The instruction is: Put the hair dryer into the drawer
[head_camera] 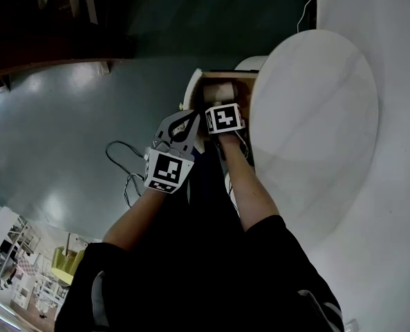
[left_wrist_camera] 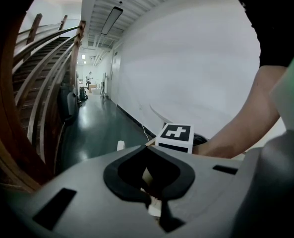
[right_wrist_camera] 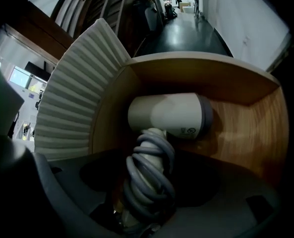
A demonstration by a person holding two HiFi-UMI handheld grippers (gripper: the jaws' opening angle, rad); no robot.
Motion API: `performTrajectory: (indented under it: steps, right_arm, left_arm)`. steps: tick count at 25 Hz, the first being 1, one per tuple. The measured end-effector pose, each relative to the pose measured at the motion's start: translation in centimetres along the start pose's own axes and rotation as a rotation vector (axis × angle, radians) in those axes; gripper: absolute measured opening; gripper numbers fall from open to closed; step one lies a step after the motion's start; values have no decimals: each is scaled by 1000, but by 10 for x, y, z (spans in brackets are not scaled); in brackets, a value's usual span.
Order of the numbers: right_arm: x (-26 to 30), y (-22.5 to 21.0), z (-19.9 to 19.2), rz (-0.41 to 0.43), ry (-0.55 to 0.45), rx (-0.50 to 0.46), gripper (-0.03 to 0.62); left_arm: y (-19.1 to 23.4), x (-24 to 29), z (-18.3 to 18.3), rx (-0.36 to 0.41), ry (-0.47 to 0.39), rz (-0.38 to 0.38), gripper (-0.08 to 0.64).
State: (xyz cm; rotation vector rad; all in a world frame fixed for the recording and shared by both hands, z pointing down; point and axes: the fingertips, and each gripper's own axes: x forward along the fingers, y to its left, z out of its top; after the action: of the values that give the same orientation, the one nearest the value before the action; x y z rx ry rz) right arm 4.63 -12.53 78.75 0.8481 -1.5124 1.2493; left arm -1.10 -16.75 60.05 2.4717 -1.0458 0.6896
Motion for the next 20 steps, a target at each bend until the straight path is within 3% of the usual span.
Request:
performTrajectory:
  steps: [4,12,13,15,20]
  right_arm:
    - [-18,3,0,-42,-53,-22,339]
    - [-83,30,24,-162,-288,-150,336]
    - [-94,34,28,-179,-328,-167,319]
    - [-118,36,35,-228,-407,-200,126]
    - [-174,37,48,-289,-564,-224,34]
  left_arm:
    - [-4,-6,10,12,-24,6,6]
    - [-6,-28,32,15,-81,30,7]
    - [-6,-32,37,13,-94,34,6]
    - [-6,-40,46,10,-116,45,6]
    - [-8,-59,66,39,-163,62,6]
